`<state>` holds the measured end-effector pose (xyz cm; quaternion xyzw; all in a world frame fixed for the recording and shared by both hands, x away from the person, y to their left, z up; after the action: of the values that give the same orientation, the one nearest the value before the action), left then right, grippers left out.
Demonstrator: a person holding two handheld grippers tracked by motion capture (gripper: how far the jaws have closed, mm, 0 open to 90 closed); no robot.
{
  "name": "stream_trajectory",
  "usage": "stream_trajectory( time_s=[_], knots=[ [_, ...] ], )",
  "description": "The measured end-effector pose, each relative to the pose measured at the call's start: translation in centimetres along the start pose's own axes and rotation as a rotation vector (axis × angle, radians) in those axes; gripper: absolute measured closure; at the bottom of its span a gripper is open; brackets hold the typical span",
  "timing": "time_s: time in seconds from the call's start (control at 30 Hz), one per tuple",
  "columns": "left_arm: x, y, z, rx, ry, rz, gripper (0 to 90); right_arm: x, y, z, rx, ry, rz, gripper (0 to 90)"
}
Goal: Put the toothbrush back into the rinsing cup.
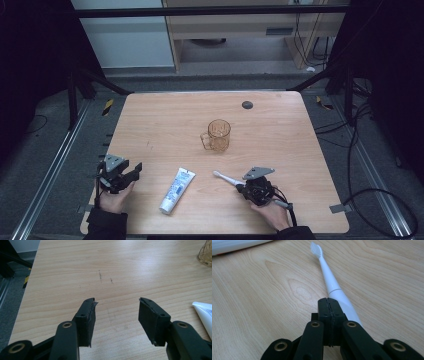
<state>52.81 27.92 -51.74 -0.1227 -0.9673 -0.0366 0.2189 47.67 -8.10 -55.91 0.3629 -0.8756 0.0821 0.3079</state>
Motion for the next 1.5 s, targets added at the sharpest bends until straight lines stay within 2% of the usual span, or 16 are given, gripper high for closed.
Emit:
stream_trajectory(
  time_s=[0.27, 0.6, 0.7, 0.73, 0.77, 0.83, 0.87, 0.93, 0.97, 1.07, 1.17, 1.4, 1.5],
  knots=[
    [0.0, 0.0, 0.0, -0.002, 0.001, -0.001, 47.0, 0.0, -0.4, -0.1, -0.012, -0.007, 0.016, 90.0],
    [0.0, -0.1, 0.0, -0.001, 0.001, 0.001, 46.9, 0.2, -0.3, -0.3, -0.016, -0.018, 0.010, 90.0],
    [0.0, 0.0, 0.0, 0.000, -0.001, 0.001, 46.8, 0.7, -0.4, -0.9, -0.017, -0.055, 0.017, 90.0],
    [0.0, 0.0, 0.0, 0.001, 0.000, 0.002, 46.9, 1.6, -0.6, -1.5, -0.023, -0.097, 0.028, 90.0],
    [0.0, 0.0, 0.0, 0.001, 0.000, 0.002, 46.8, 1.8, -0.8, -1.7, -0.023, -0.112, 0.033, 90.0],
    [0.0, 0.0, 0.0, 0.000, 0.000, 0.002, 46.8, 2.3, -1.0, -1.8, -0.033, -0.127, 0.042, 90.0],
    [0.0, 0.0, 0.0, 0.001, 0.000, 0.003, 46.8, 3.1, -1.5, -2.1, -0.047, -0.155, 0.056, 90.0],
    [0.1, 0.0, 0.0, 0.001, -0.001, 0.003, 46.8, 3.5, -1.8, -2.1, -0.054, -0.164, 0.066, 90.0],
    [0.1, 0.0, 0.0, 0.001, -0.003, 0.003, 46.7, 4.4, -2.6, -1.9, -0.073, -0.178, 0.082, 90.0],
    [0.2, 0.0, 0.0, 0.001, -0.002, 0.003, 46.7, 5.0, -3.2, -1.7, -0.078, -0.183, 0.095, 90.0],
    [0.2, 0.1, 0.0, 0.000, -0.002, 0.001, 46.5, 6.1, -4.2, -0.8, -0.105, -0.181, 0.120, 89.8],
    [0.2, 0.2, 0.1, 0.002, 0.002, 0.000, 46.2, 7.2, -4.8, 1.2, -0.111, -0.147, 0.132, 89.7],
    [0.2, 0.3, 0.2, 0.002, 0.005, -0.001, 45.9, 7.7, -4.5, 2.5, -0.118, -0.121, 0.132, 89.9]
  ],
)
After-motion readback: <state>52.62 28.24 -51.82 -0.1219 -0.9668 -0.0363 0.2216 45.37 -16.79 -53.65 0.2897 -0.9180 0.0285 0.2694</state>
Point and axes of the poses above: each handheld gripper's, and its own axes: x roughly backward along the jaws, z roughly out of its underside, y roughly to its left, the point moved 10 cm from there along -x, roughly forward along the jaws, and after that the axes turned 9 degrees about -y, right-handed, at the moved point
